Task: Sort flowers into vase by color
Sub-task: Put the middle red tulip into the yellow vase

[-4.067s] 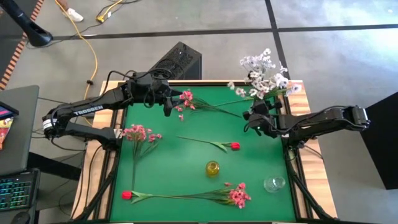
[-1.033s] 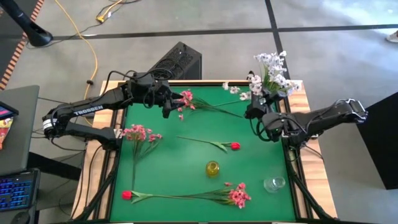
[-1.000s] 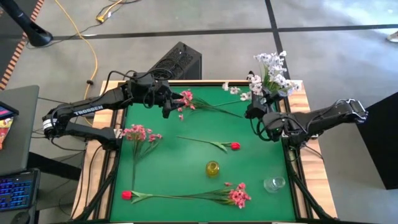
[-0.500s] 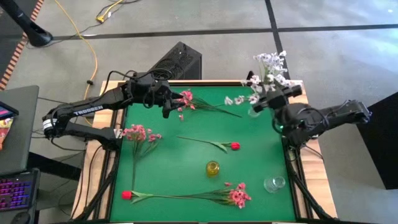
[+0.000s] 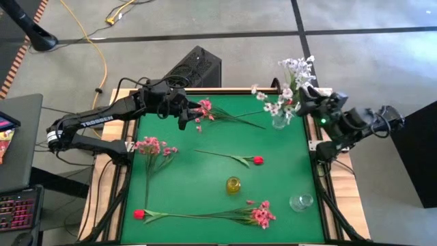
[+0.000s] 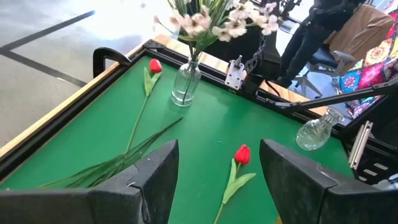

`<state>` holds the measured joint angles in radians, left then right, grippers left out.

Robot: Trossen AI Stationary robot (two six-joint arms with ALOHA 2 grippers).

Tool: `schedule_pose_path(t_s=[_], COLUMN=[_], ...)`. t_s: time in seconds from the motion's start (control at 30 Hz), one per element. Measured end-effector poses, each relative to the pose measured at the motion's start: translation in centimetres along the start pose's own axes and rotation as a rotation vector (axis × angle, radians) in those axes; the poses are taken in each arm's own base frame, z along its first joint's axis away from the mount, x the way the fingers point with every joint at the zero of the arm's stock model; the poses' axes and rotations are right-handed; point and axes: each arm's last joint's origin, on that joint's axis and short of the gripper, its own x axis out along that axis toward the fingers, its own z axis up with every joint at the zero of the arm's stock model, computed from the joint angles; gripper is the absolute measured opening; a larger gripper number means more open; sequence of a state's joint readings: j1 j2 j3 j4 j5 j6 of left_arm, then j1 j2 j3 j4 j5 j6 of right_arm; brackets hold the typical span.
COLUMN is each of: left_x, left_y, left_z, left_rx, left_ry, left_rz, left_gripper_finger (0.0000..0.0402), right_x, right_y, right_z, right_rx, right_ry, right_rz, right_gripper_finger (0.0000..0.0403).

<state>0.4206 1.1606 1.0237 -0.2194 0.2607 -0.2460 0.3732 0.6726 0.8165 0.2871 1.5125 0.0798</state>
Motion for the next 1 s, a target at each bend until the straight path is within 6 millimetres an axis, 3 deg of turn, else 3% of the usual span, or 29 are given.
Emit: schedule_pose_path(t_s=[0.17,0.3,0.5,0.73,0.9,1.0], left_x=[0.0,0.1,1.2,4.9,8.4,10.6], left_y=[0.0,-0.5,-3.6,-6.6,-6.1,-5.3], left_z=[0.0,-0.1,-1.0,-3.5,-6.1,-8.1], left_rx=[0.016,0.029,0.136,0.26,0.246,0.298], left_ry=[0.001,0.013,0.052,0.131,0.25,0.331], left_rz=[-0.006,-0.047,-0.274,-0.362,-0.297,-0.234], left_gripper_finger=[0.0213,0.0213,0.0213,0.0213,0.0213,0.0213], right_x=[-0.5,-0.9,-1.6,-2.9,-4.6,-5.7], right_y=[-0.4,-0.1,0.8,1.4,1.4,1.1], right_z=[0.8,0.9,0.2,-0.2,-0.5,-1.4], right_rx=[0.174,0.214,0.194,0.118,0.057,-0.068], right_ry=[0.037,0.072,0.118,0.166,0.236,0.283], right_rz=[0.167,0.297,0.416,0.557,0.73,0.798], right_gripper_finger=[0.0244,0.0244,0.0244,0.0244,0.0244,0.0244])
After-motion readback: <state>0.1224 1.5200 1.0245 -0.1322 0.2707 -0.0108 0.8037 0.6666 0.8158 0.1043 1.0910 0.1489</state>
